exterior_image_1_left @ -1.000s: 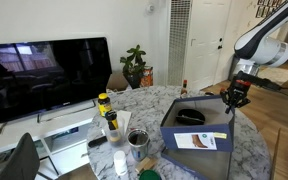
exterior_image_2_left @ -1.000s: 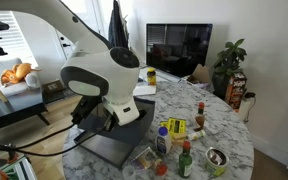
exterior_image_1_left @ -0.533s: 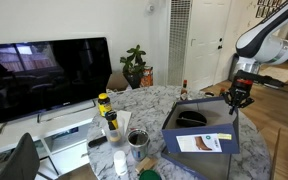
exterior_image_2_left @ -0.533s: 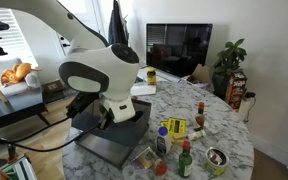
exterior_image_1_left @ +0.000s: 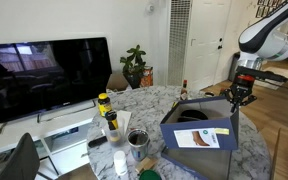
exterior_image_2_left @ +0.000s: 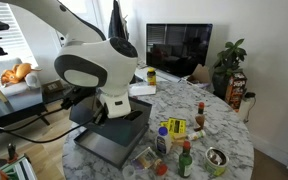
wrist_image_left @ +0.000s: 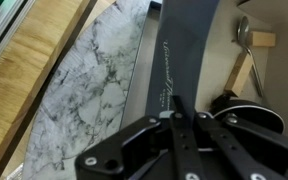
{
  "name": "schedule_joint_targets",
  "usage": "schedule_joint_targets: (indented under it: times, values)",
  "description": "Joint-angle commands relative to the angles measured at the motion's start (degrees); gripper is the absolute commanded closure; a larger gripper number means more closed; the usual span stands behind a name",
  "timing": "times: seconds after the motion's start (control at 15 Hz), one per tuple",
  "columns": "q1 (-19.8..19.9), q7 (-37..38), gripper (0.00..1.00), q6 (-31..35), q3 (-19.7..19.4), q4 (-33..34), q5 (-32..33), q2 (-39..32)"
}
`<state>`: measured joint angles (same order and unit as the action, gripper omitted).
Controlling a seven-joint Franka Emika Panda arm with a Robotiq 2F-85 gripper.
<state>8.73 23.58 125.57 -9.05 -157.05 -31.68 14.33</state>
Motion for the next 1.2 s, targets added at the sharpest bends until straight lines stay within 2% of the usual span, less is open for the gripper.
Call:
schedule_joint_targets:
  times: [0.0,0.13,0.2,0.27,0.4,0.47,1.0,1.13]
  values:
    - [1.52,3.86,0.99,-2.63,0.5,-0.64,1.41,3.66]
    - [1.83,5.27,0.99,-3.52,0.65,-0.63,2.39,4.24]
    - [1.96,5.83,0.95,-4.27,0.69,-0.64,2.95,4.59]
    - [2.08,6.34,0.71,-5.15,0.65,-0.65,3.35,5.0]
    - [2.44,7.14,0.68,-6.93,0.85,-0.69,4.83,5.79]
    - [2.63,7.37,0.62,-7.85,0.94,-0.78,5.3,6.31]
    - [4.84,8.74,0.02,-17.01,1.52,-0.99,8.71,12.28]
    - [5.3,7.98,0.0,-19.8,1.55,-1.09,9.27,13.77]
